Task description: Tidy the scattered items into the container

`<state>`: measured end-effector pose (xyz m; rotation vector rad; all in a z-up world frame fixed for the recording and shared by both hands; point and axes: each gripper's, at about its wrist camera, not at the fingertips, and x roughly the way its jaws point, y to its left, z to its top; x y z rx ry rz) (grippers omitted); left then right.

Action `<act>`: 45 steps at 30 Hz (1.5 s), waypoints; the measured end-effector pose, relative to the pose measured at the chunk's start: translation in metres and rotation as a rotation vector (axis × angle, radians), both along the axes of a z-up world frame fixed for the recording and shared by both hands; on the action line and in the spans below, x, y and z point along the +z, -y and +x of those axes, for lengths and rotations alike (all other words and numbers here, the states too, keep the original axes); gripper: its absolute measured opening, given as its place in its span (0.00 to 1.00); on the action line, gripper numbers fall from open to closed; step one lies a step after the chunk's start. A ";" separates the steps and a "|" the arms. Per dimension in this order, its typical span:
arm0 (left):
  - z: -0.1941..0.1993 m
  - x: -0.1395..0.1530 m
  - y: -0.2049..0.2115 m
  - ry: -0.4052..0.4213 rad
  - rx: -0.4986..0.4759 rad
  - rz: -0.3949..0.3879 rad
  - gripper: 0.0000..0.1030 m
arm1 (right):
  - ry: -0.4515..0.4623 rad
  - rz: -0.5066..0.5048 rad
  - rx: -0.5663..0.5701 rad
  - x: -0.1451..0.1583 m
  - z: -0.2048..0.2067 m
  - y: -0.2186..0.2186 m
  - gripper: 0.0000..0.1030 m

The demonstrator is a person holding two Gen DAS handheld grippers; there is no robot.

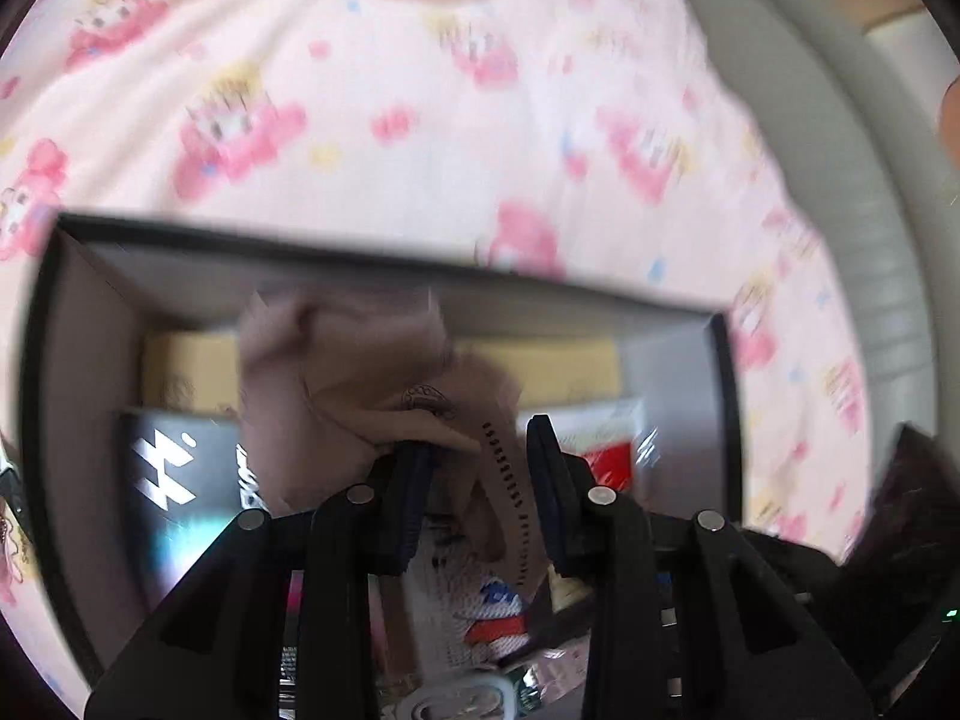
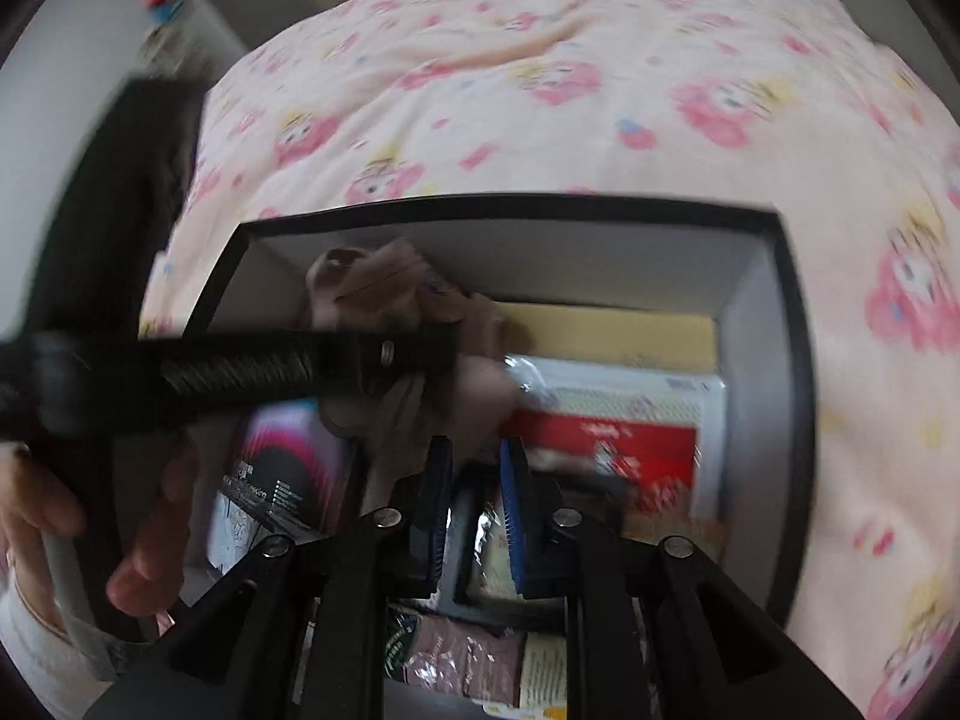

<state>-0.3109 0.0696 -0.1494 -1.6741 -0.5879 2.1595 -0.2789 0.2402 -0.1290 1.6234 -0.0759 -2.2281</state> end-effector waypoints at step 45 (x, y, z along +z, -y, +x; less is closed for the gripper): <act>0.010 -0.020 -0.032 0.064 -0.268 -0.121 0.23 | -0.094 0.051 -0.134 0.003 -0.042 -0.012 0.15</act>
